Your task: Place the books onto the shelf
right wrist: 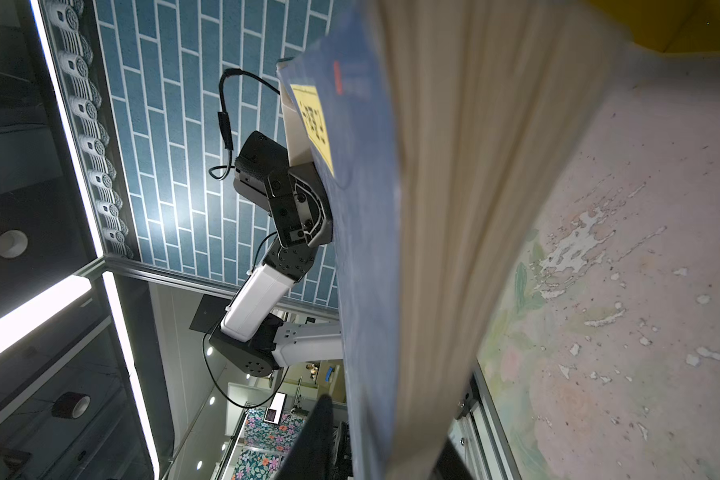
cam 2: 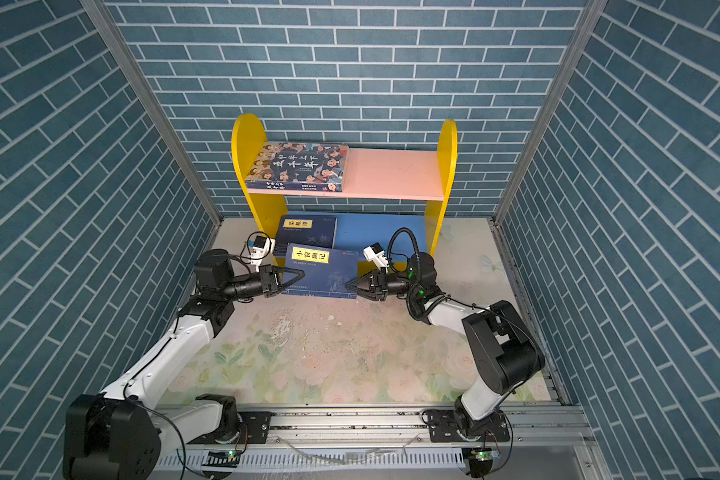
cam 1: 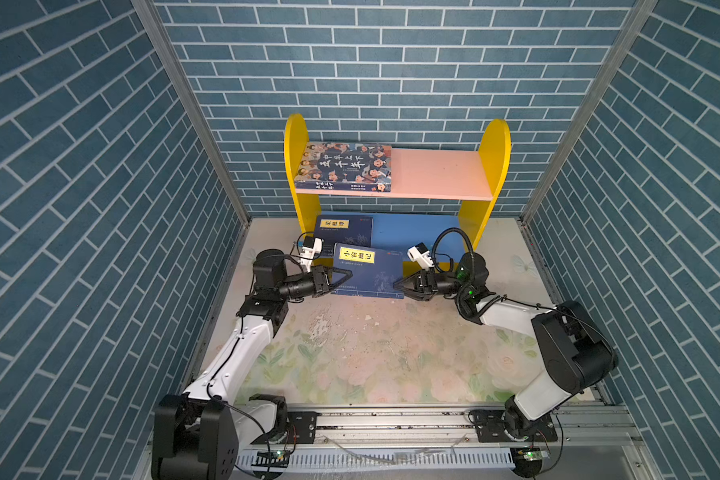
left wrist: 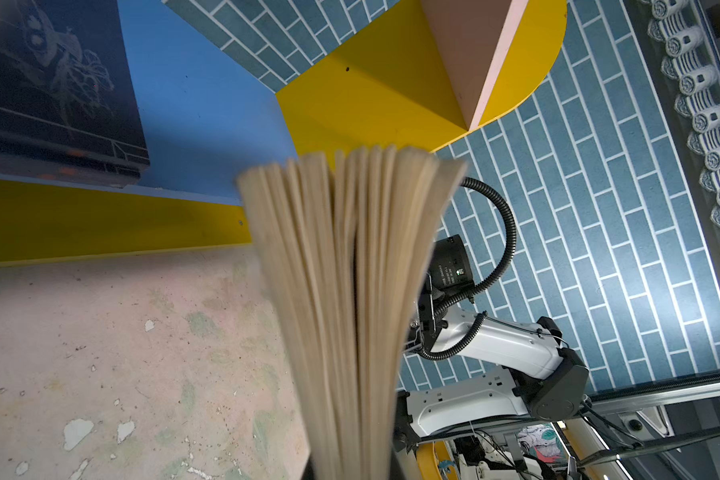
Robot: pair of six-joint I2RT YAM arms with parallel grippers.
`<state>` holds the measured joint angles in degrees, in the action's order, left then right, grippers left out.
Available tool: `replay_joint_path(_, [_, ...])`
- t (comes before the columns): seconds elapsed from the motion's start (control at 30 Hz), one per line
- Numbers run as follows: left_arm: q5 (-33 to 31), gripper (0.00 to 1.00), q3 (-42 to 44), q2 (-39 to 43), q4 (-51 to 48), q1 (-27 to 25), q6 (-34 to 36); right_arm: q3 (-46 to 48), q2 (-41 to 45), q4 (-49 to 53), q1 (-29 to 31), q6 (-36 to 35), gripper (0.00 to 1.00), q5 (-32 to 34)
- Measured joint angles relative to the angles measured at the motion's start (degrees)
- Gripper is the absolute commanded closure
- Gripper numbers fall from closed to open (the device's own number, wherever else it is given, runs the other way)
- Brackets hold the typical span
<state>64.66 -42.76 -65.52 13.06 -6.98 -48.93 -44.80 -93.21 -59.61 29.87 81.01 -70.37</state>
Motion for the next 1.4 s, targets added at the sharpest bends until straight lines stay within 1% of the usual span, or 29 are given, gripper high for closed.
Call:
replay_joint_path(0.07, [-0.2,1.00,0.0,0.0,0.7,0.0,-0.5,-0.1,0.0,-0.3,0.7,0.0,0.73,0.7])
replay_joint_path(0.17, [-0.4,1.00,0.2,0.1,1.1,0.0,-0.6,-0.3,-0.2,-0.8,1.5,-0.1,0.83,1.5])
replay_joint_path(0.23, [-0.7,1.00,0.5,0.4,0.8,0.1,-0.2,-0.4,-0.3,-1.0,1.6,-0.1,0.94,1.9])
replay_joint_path(0.3, [-1.1,0.98,0.5,0.8,-0.6,0.3,0.9,-0.5,-0.5,-1.2,1.6,-0.2,0.99,1.9])
replay_joint_path(0.33, [-1.6,0.91,0.5,1.1,-1.8,0.3,1.8,-0.5,-0.7,-1.3,1.6,-0.3,1.00,1.9])
replay_joint_path(0.37, [-2.0,0.78,0.5,1.4,-3.1,0.4,2.9,-0.6,-0.8,-1.2,1.7,-0.3,1.00,1.9])
replay_joint_path(0.43, [-3.4,0.60,0.5,2.2,-6.4,0.7,6.0,-0.7,-1.1,-1.2,1.8,-0.4,1.00,1.9])
replay_joint_path(0.5, [-5.1,0.49,0.4,3.0,-10.4,1.8,9.0,-1.8,-1.4,-0.3,1.5,-0.7,1.00,2.7])
replay_joint_path(0.57, [-7.2,0.44,0.1,3.7,-14.4,3.4,11.8,-3.1,-1.6,1.5,0.8,-1.6,1.00,3.6])
replay_joint_path(0.67, [-10.4,0.41,-1.1,4.9,-19.6,6.3,15.5,-5.4,-2.1,5.0,-0.4,-3.6,1.00,3.8])
replay_joint_path(0.77, [-12.4,0.41,-2.1,6.3,-22.8,8.3,18.2,-8.9,-3.1,11.3,-1.1,-7.2,1.00,4.3])
replay_joint_path(0.9, [-13.2,0.40,-2.6,7.9,-25.0,8.8,20.1,-13.9,-4.6,20.1,-1.8,-12.9,1.00,5.2])
replay_joint_path(1.03, [-12.6,0.39,-2.8,8.8,-25.1,8.9,20.3,-19.1,-7.0,27.7,-2.2,-18.3,1.00,6.7])
replay_joint_path(1.2, [-11.2,0.38,-2.9,9.3,-24.6,8.9,19.9,-24.5,-12.0,31.1,-2.3,-21.3,1.00,8.3])
replay_joint_path(1.4, [-9.9,0.37,-2.9,9.4,-23.5,8.9,18.9,-30.5,-18.6,32.2,-2.3,-21.3,1.00,9.2])
